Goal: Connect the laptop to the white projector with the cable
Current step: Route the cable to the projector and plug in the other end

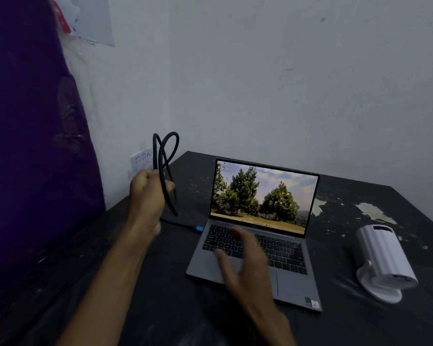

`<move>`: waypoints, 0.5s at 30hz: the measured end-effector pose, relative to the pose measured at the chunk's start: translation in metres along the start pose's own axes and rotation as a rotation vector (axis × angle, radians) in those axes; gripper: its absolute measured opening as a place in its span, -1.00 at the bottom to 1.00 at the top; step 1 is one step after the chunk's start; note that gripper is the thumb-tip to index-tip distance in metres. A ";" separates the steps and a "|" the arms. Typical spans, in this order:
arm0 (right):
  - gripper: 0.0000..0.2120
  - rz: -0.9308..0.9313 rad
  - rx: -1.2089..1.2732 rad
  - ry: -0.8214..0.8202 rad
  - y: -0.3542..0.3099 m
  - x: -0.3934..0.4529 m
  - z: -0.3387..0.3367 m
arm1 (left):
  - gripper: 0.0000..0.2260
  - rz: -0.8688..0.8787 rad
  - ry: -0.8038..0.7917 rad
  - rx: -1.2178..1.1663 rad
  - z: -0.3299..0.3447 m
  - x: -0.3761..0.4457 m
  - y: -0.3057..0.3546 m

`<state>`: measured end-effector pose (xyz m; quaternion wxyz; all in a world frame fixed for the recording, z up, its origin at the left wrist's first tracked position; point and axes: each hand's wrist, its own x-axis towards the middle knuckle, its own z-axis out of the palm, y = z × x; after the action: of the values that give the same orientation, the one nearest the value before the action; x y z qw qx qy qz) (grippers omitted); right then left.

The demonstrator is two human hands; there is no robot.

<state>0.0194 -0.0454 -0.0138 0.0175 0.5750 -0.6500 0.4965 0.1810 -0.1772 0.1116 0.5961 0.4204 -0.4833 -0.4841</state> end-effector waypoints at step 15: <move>-0.82 -0.120 0.131 0.168 -0.057 0.045 -0.003 | -0.82 -0.071 -0.184 0.062 -0.021 -0.017 0.005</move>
<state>0.0459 -0.0678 0.0502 0.0641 0.5691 -0.5770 0.5824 0.2012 -0.1591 0.1104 0.5182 0.4092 -0.5356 -0.5265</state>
